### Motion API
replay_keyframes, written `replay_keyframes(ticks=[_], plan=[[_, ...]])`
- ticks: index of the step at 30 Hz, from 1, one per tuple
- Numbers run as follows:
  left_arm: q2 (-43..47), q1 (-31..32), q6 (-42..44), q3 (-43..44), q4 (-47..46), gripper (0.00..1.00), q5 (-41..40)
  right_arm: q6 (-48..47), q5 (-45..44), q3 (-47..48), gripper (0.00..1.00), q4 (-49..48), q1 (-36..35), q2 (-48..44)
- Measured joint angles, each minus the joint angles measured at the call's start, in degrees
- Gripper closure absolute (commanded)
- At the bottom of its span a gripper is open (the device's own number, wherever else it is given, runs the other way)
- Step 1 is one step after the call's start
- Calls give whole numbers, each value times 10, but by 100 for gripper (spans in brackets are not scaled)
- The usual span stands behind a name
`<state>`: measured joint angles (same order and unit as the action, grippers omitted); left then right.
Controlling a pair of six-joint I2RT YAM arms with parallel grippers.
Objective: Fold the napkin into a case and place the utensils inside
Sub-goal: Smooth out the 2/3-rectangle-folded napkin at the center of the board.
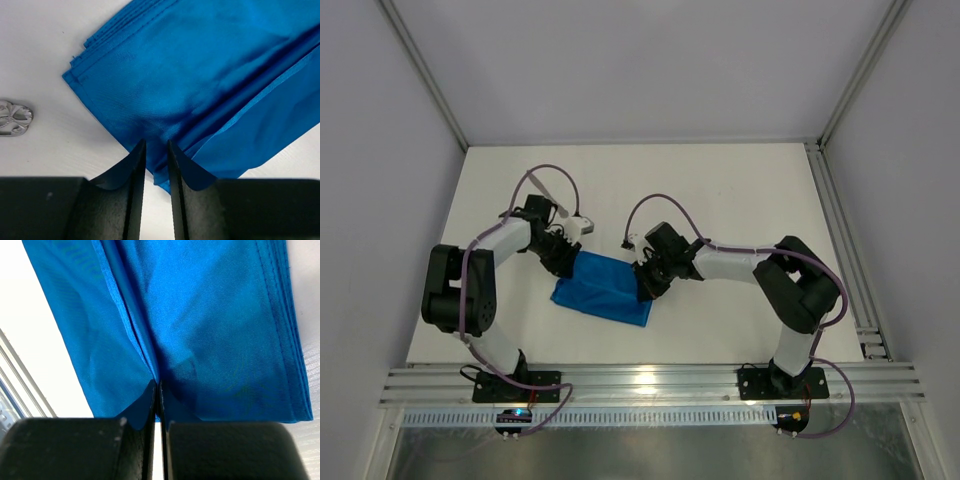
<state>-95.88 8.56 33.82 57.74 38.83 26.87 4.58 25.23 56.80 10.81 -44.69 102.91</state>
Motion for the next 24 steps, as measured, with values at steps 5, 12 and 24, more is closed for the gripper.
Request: replay_keyframes(ticks=[5,12,24], plan=[[-7,0,2,-9,-4,79,-8,0,0,3,96,2,0,0],[0,0,-3,-9,-7,78,-8,1,-3,7,96,9,0,0],[110,64,0,-8,-1,62,-10,6,-2,15,96,12,0,7]])
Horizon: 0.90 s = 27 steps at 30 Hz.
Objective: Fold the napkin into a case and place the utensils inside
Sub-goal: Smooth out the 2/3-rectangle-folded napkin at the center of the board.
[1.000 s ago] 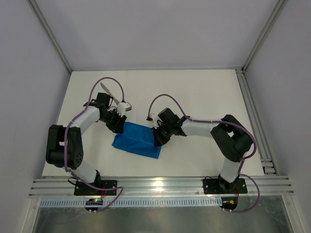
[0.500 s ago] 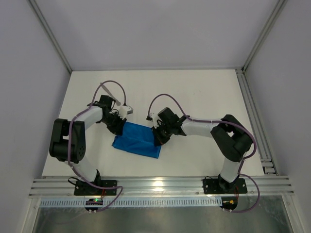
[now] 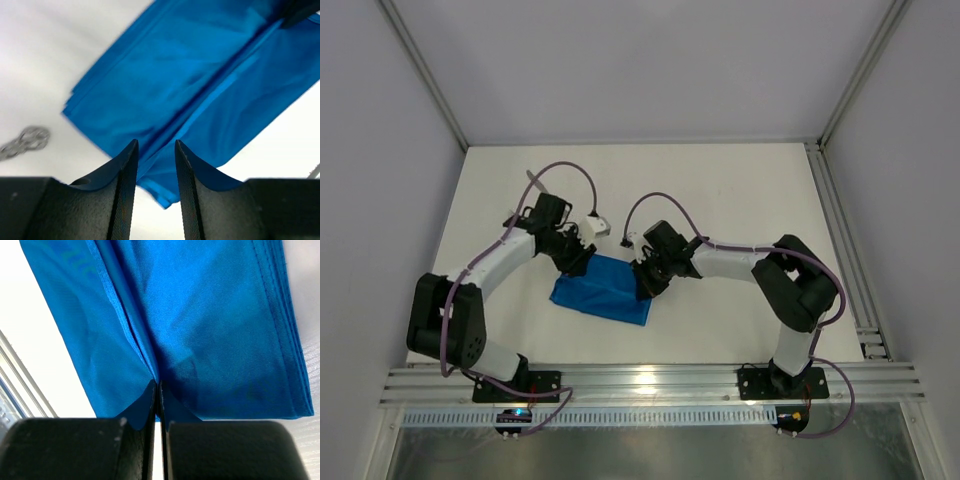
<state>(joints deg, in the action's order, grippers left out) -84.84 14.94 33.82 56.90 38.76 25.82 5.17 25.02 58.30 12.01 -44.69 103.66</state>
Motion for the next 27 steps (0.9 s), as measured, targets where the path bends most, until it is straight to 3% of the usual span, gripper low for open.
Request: replay_keyframes(ticks=[4,11,16,20,24,27], plan=[[-16,49,10,-22,-4,64,-13,6,0,0,96,-1,0,0],[-87,52,2,-32,-27,70,-66,13,2,0,92,-2,0,0],[-92,52,-9,-27,-43,74,-74,21,1,0,70,-3,0,0],[-93,52,-9,-27,-45,77,-77,39,-27,0,59,12,0,-30],[-93,52,-9,-27,-45,77,-77,63,-77,0,58,20,0,-103],[-93,52,-11,-27,-45,76,-76,91,-105,-5,73,3,-3,-150]])
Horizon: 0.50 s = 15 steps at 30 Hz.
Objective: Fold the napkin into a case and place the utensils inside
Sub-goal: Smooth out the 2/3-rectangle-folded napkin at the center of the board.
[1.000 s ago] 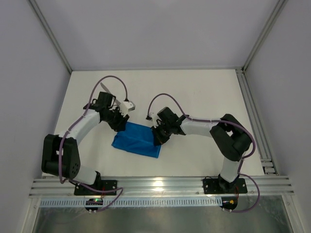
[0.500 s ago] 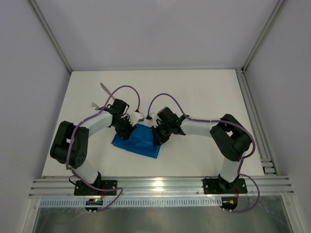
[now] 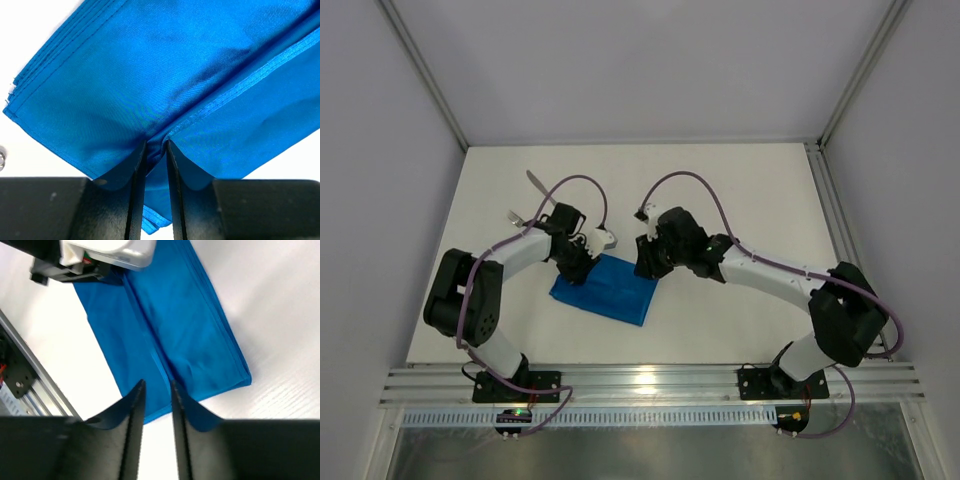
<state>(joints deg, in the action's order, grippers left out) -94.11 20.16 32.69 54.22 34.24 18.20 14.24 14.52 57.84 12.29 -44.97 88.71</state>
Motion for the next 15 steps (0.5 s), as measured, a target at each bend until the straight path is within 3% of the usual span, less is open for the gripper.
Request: replay_keyframes(ticks=[1,5,9,15], plan=[[0,0,-3,0,0,76,0,14,-9,-9,82,-17,-4,-13],[0,0,-8,0,-1,76,0,55,-20,-51,90,-67,-50,-21],[0,0,-10,0,-2,76,2,91,3,-82,94,-124,-87,1],[0,0,-13,0,0,75,11,135,16,-92,96,-170,-78,74]])
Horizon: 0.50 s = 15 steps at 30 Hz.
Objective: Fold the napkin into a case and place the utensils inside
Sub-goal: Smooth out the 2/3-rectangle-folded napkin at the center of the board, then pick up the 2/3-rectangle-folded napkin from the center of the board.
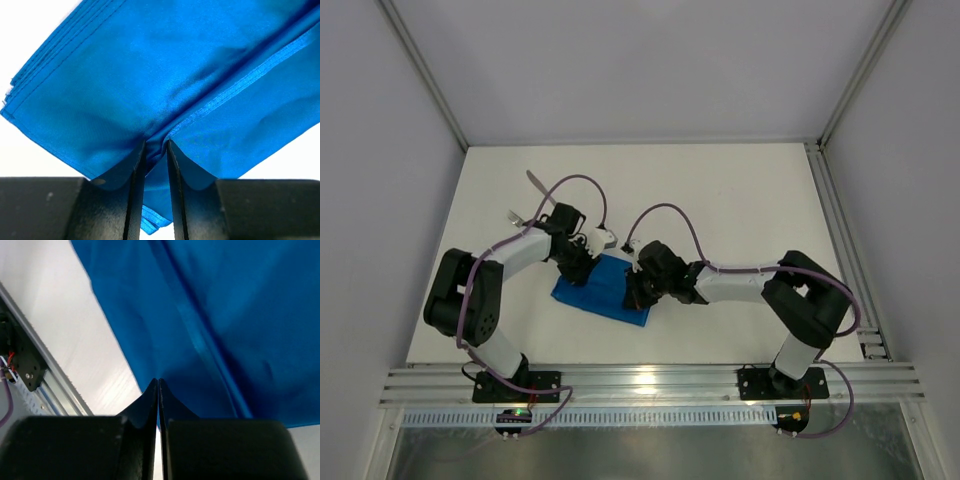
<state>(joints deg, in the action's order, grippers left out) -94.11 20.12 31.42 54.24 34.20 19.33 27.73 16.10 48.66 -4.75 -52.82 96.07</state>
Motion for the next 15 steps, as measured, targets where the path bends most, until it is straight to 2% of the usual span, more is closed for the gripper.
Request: replay_keyframes(ticks=[7,12,15], plan=[[0,-17,-16,31,47,67,52,42,21,-18,96,-17,30,40],[7,-66,-42,92,83,56,113,44,26,-18,96,-18,32,41],[8,-95,-84,112,73,51,106,43,26,-18,96,-17,32,41]])
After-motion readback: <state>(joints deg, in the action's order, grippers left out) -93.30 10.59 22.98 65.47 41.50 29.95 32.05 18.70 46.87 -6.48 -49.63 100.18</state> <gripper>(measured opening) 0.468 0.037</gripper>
